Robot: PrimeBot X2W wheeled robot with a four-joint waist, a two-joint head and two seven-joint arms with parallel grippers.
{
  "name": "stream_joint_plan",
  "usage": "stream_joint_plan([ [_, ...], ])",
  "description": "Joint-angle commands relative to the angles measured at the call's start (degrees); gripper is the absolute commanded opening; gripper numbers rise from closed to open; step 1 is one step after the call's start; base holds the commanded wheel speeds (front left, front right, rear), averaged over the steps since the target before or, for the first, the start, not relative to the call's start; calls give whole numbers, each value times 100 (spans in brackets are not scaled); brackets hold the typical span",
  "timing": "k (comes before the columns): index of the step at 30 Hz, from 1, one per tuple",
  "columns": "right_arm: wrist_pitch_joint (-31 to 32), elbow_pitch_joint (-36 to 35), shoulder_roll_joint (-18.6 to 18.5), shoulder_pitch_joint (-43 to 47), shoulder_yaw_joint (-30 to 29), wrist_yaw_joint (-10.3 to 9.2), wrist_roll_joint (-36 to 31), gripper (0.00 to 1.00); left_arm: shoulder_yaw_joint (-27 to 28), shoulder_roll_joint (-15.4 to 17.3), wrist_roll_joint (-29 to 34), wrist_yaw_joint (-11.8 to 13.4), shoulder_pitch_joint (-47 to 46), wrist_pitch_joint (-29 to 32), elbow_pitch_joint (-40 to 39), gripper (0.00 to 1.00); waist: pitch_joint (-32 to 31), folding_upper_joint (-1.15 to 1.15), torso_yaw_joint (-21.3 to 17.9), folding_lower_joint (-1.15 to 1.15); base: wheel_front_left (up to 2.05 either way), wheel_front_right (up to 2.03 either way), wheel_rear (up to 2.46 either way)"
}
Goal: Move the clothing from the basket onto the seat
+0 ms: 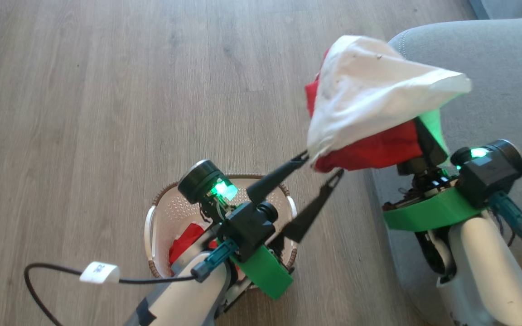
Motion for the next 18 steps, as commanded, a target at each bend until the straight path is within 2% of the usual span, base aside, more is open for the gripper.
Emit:
stream_joint_plan([
  [1, -54, -252, 58, -79, 26, -2, -66, 0, 162, 15, 2, -13, -66, -23, -122, 85, 1, 0, 9, 0, 0, 0, 0],
  [2, -54, -256, 62, -83, 16, -2, -76, 0, 148, 24, 4, -19, -58, -23, -87, 97, 2, 0, 10, 0, 0, 0, 0],
  [3, -54, -261, 66, -87, 5, -2, -84, 0, 124, 40, -11, -26, -42, -23, -12, 100, 0, 0, 10, 0, 0, 0, 0],
  [18, -54, -351, 14, -117, -290, -2, -102, 0, 140, 217, -153, -54, 260, -23, 725, 100, -56, 0, -36, 0, 0, 0, 0],
])
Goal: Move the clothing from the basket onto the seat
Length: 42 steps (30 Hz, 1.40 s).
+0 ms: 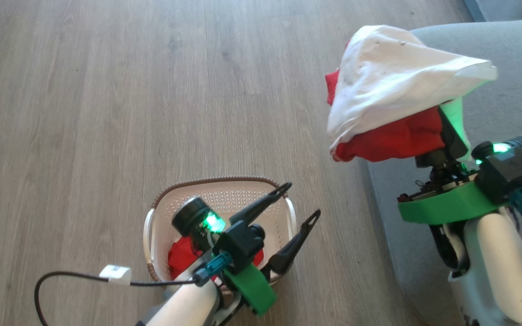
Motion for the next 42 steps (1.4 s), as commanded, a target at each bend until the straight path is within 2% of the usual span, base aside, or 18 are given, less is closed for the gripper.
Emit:
stream_joint_plan([
  [1, -54, -245, 13, -105, 60, -2, -6, 0, 205, 70, -36, -5, -93, -25, -136, 100, -7, 0, -6, 0, 0, 0, 0],
  [12, -54, -269, 2, 40, -93, -2, -11, 0, 295, 128, -264, -7, 274, -25, 110, 100, -58, 0, -89, 0, 0, 0, 0],
  [23, -54, -284, 4, 162, -292, -2, -49, 0, 504, 87, -198, -7, 498, -25, 53, 100, -62, 0, -204, 0, 0, 0, 0],
  [33, -54, -326, 12, 132, -388, -2, -69, 0, 678, 44, -183, -7, 493, -25, -23, 100, 50, 0, -568, 0, 0, 0, 0],
  [42, -54, -417, 35, 59, -630, -2, -110, 0, 539, 103, -160, -7, 416, -25, -75, 100, 218, 0, -1228, 0, 0, 0, 0],
])
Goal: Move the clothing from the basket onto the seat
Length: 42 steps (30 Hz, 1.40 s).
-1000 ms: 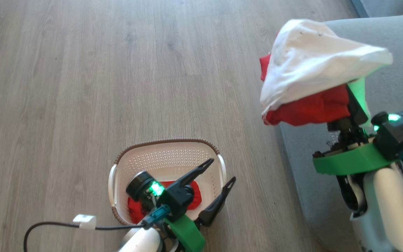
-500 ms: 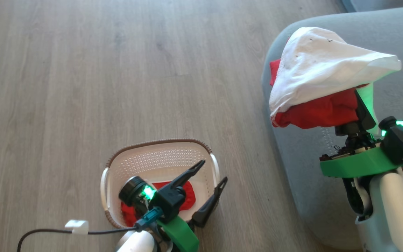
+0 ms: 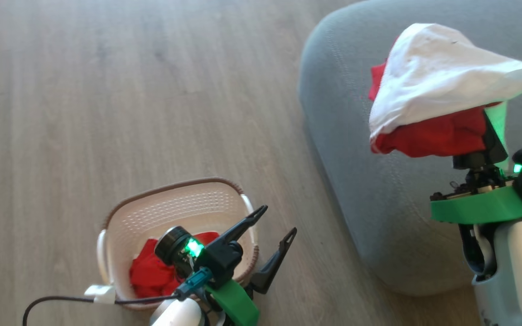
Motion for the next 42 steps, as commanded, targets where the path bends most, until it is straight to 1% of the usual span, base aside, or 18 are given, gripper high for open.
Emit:
stream_joint_plan([
  [1, -54, -241, 30, -232, 56, -2, -41, 0, 154, 20, 25, -6, -257, -29, -227, 100, 90, 0, -270, 0, 0, 0, 0],
  [9, -54, -318, 93, -209, -134, -2, -47, 0, 67, 131, 57, -6, -341, -29, -286, 100, 251, 0, -1133, 0, 0, 0, 0],
  [14, -54, -355, 135, -161, -260, -2, -46, 0, -71, 155, 60, -6, -374, -29, -312, 100, 334, 0, -1603, 0, 0, 0, 0],
  [15, -54, -375, 141, -141, -312, -2, -49, 0, -143, 151, 55, -6, -391, -29, -313, 100, 362, 0, -1641, 0, 0, 0, 0],
  [22, -54, -634, 232, 89, -796, -2, -101, 0, -661, 138, -100, -6, -695, -29, -249, 100, 532, 0, -1739, 0, 0, 0, 0],
  [26, -54, -742, 291, 197, -960, -2, -109, 0, -789, 184, -179, -6, -833, -29, -201, 100, 595, 0, -1759, 0, 0, 0, 0],
  [34, -54, -755, 329, 124, -1124, -2, -120, 0, -741, 307, -202, -6, -908, -29, -185, 100, 713, 0, -1779, 0, 0, 0, 0],
  [42, -54, -493, 197, -436, -1273, -2, 12, 0, -584, 510, -89, -7, -897, -29, -263, 100, 1043, 0, -1822, 0, 0, 0, 0],
])
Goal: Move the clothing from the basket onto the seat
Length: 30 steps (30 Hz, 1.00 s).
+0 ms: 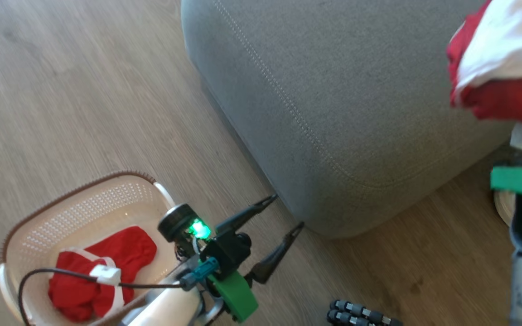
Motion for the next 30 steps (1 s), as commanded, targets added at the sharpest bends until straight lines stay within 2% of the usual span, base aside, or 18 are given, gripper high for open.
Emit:
stream_joint_plan([
  [1, -54, -156, -139, -261, 30, -2, 51, 0, 184, 55, 52, -5, -185, -29, -205, 100, 134, 0, -25, 0, 0, 0, 0],
  [8, -54, 219, -351, -1285, -392, -2, 253, 0, 6, 493, 201, -5, -430, -29, -297, 100, 989, 0, 45, 0, 0, 0, 0],
  [18, -54, 915, -709, -3005, -1094, -2, 434, 0, -414, 1220, 208, -5, -1248, -29, -422, 100, 2159, 0, 386, 0, 0, 0, 0],
  [24, -54, 1590, -856, -3805, -1374, -2, 373, 0, -609, 1335, 177, -5, -1534, -29, -571, 100, 2456, 0, 686, 0, 0, 0, 0],
  [30, -54, 2800, -1307, -4550, -1737, -2, 182, 0, -669, 1329, 195, -5, -1691, -29, -699, 100, 2695, 0, 1040, 0, 0, 0, 0],
])
